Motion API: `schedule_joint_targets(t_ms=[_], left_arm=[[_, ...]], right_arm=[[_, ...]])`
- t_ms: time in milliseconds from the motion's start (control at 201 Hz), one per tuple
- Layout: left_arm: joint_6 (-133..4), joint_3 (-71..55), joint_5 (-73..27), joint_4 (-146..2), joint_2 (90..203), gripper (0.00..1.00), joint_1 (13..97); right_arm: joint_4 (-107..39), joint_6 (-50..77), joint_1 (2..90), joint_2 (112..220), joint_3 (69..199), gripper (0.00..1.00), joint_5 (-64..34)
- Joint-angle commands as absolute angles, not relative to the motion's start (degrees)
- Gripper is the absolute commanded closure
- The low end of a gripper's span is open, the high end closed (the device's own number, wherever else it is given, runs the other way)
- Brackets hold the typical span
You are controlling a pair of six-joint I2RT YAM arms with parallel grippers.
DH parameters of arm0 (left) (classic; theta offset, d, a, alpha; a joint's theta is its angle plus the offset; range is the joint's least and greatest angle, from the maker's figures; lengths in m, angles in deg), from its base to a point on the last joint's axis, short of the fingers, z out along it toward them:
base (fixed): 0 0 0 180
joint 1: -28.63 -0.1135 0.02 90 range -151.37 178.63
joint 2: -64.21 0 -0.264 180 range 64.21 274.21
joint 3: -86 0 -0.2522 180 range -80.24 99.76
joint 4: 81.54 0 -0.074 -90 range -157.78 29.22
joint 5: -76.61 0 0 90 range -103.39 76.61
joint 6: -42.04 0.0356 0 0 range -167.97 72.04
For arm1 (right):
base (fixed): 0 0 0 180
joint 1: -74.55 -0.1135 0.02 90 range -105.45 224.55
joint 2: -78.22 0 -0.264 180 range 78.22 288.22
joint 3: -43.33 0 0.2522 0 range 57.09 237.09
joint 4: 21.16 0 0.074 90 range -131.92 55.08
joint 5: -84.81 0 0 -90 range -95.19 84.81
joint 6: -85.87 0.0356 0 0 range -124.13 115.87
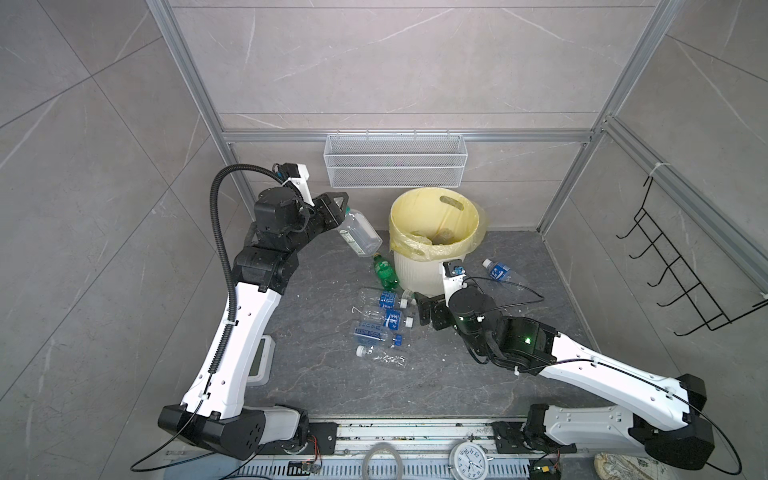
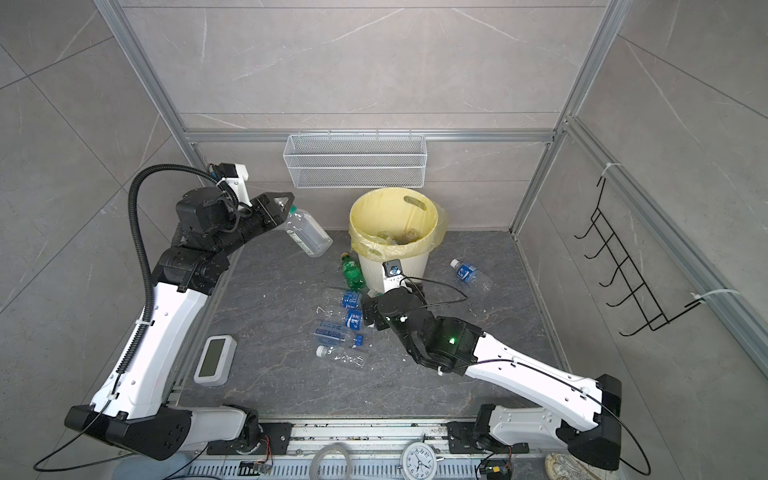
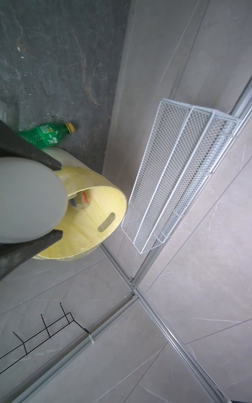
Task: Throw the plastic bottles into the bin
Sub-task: 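Raise the bottle over the bin with the left gripper and open it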
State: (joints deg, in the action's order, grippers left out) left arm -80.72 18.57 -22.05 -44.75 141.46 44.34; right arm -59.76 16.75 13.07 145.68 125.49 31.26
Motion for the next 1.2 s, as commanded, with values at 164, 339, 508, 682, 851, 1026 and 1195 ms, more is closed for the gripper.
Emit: schedule_joint_targets(t_ms=[164,339,508,682,851,1026,1195], left_arm=[[-77.53,31.94,-20.65,-51.26,147.0,0.87,44.09],[-79.49,38.72,-22.75,-52.97,154.31,0.87,45.74],[-78.8,45.45,-23.6,-55.24,165.79,0.87,52.06],[-79.77,72.28,-30.47,-42.96,186.72,0.59,56.74],[-76.86,69.53,-28.28,-41.3,185.81,0.0,57.32],[-73.8,60.93,-28.76,-43.6,178.88,0.0,57.35],[-72.43,57.66,-29.81,-41.69,174.19,0.0,57.46]], right_arm=[[-63.49,15.51,14.47,143.12,128.34,0.01,35.89],[-66.18,16.38,16.63,141.92,130.27,0.01,35.94],[-67.47,17.73,19.8,138.78,129.45,0.01,34.58],[-71.59,19.77,21.79,137.32,129.03,0.01,33.24],[-71.47,20.17,23.29,135.03,126.21,0.01,32.29],[-69.57,20.74,26.05,136.45,125.12,0.01,28.89],[-68.73,20.81,28.04,138.74,126.1,0.01,27.96]])
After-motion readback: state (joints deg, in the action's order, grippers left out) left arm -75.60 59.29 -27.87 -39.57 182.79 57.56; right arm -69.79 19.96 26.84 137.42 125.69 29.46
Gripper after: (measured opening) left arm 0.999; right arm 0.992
